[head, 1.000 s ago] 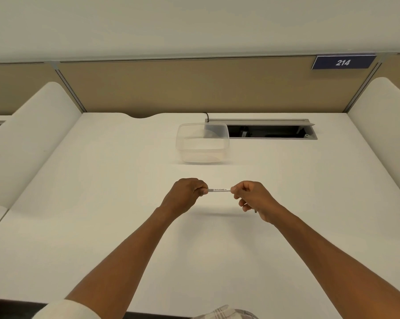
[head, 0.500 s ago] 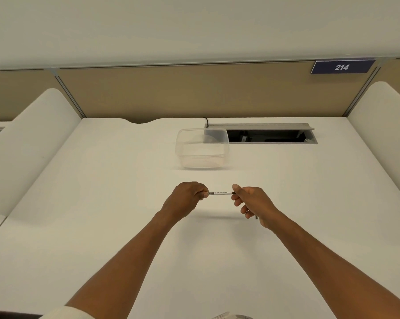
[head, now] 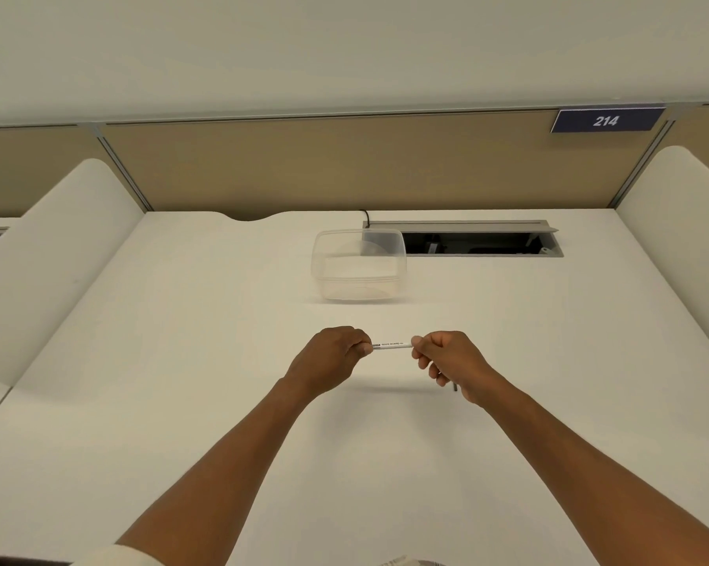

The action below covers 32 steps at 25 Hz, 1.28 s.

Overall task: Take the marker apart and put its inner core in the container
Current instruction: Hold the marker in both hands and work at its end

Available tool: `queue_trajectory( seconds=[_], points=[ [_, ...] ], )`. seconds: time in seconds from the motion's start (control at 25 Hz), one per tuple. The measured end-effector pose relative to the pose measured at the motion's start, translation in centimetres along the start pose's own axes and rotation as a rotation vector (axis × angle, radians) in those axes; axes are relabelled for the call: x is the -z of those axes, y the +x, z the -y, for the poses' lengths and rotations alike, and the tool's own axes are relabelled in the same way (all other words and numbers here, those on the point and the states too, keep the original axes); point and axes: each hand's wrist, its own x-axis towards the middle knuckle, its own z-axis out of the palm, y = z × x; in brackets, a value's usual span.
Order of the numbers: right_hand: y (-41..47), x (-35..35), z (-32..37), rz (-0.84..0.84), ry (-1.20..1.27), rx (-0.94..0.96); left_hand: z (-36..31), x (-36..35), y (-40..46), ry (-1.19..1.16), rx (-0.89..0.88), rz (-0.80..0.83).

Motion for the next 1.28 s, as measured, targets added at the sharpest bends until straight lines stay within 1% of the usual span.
queue_trajectory(
  seconds=[0.12, 0.2, 0.36, 0.64, 1.0, 1.16, 1.28],
  points=[
    [0.2, 0.0, 0.1, 0.030, 0.036, 0.025, 0.4, 0.1, -0.2, 0.014, 0.004, -0.008],
    [0.2, 0.0, 0.3, 0.049, 0.046, 0.006, 0.5, 0.2, -0.1, 0.037, 0.001, -0.016],
    [0.3, -0.2, 0.2, 0.064, -0.002, -0.027, 0.1, 0.2, 0.2, 0.048, -0.007, -0.010],
    [0.6, 0.0, 0.6, 0.000, -0.005, 0.098, 0.1, 0.6, 1.1, 0.040, -0.042, 0.036],
    [0.7, 0.1, 0.8, -0.067, -0.120, 0.264, 0.2, 2.0, 1.9, -0.114, 0.048, 0.173],
    [0.8, 0.6, 1.4, -0.060, -0.249, 0.327, 0.0, 2.4, 2.0, -0.185, 0.083, 0.214],
    [0.8, 0.8, 1.4, -0.093, -0.293, 0.398, -0.4, 2.7, 2.3, -0.220, 0.089, 0.242]
  ],
)
